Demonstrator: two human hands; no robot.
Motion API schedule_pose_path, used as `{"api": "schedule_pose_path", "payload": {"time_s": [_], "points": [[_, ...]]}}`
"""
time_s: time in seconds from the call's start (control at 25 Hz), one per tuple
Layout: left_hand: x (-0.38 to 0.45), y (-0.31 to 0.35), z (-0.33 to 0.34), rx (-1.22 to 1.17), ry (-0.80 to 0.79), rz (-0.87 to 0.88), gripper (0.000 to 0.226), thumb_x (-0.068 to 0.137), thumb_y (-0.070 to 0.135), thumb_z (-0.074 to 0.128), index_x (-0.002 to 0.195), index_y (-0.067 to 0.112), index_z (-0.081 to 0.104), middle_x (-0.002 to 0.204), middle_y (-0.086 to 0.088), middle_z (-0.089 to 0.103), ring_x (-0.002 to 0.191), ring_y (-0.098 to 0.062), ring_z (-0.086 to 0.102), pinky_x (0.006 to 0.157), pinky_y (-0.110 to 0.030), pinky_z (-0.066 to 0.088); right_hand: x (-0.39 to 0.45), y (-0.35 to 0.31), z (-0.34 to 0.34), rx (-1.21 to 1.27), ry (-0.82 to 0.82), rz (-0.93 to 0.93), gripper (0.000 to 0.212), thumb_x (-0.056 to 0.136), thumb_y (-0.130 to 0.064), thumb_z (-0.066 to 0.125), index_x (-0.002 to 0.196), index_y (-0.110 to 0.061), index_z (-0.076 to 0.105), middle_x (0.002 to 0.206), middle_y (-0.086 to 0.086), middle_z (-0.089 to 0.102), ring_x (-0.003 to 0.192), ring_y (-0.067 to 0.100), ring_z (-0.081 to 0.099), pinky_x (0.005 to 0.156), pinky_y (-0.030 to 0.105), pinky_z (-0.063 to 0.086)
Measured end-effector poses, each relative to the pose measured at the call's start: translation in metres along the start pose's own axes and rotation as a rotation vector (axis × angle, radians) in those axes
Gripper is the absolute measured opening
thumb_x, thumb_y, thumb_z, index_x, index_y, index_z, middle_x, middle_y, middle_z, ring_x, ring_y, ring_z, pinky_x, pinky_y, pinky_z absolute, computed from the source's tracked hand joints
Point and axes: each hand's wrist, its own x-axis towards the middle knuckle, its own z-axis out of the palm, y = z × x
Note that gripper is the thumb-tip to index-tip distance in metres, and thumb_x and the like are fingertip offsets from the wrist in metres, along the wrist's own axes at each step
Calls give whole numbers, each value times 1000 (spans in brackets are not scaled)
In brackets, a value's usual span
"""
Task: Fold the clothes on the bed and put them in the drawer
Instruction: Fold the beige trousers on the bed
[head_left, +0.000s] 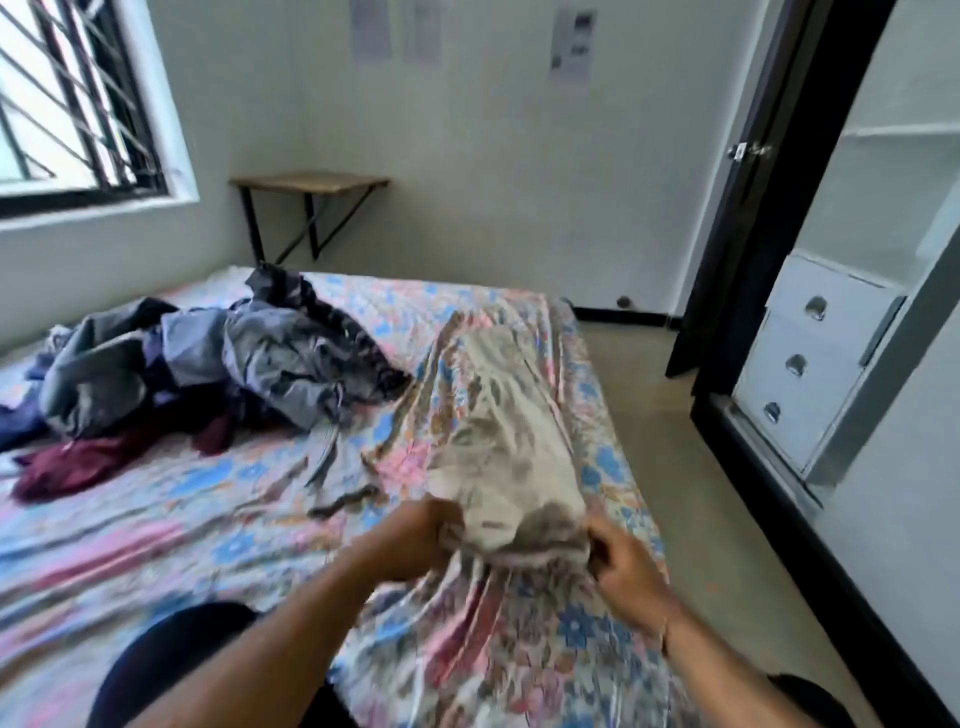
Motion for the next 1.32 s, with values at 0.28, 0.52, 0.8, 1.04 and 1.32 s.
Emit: {"api": "schedule_pose_path", "payload": {"time_s": [0.28,0.52,0.8,1.04,1.32], "points": [[-8,-34,37,212,-134,1,51,85,32,76,134,35,60,119,5,67,107,-16,61,90,-33,52,-27,29,18,-483,-68,-282,67,88,7,56,142,-34,55,136,-8,57,125,14,53,108,30,45],[-6,-33,45,536,-41,193,48,92,50,63,139,52,55,157,5,44,148,-24,35,116,-48,37,-11,22,13,-657,-12,-407,47,85,5,61,112,-30,76,158,1,44,145,28,37,112,49,42],[-29,-6,17,86,-206,120,15,99,25,57,105,35,67,103,16,74,97,-7,67,86,-30,51,-35,-2,-6,-619,-423,-359,33,100,-33,60,132,-29,63,147,-8,57,148,12,24,122,35,33],[-34,5,10,-249,-14,18,21,108,21,52,119,31,66,109,12,72,101,-6,68,89,-28,55,-44,-20,-11,-154,-238,-58,20,104,-37,56,121,-33,66,112,-11,72,100,8,66,87,32,54],[32,1,33,-333,439,-406,33,103,29,62,134,20,55,123,-8,68,108,-25,65,90,-36,55,2,-29,11,24,271,280,40,97,-37,68,130,-17,55,110,4,69,77,11,62,66,27,51]]}}
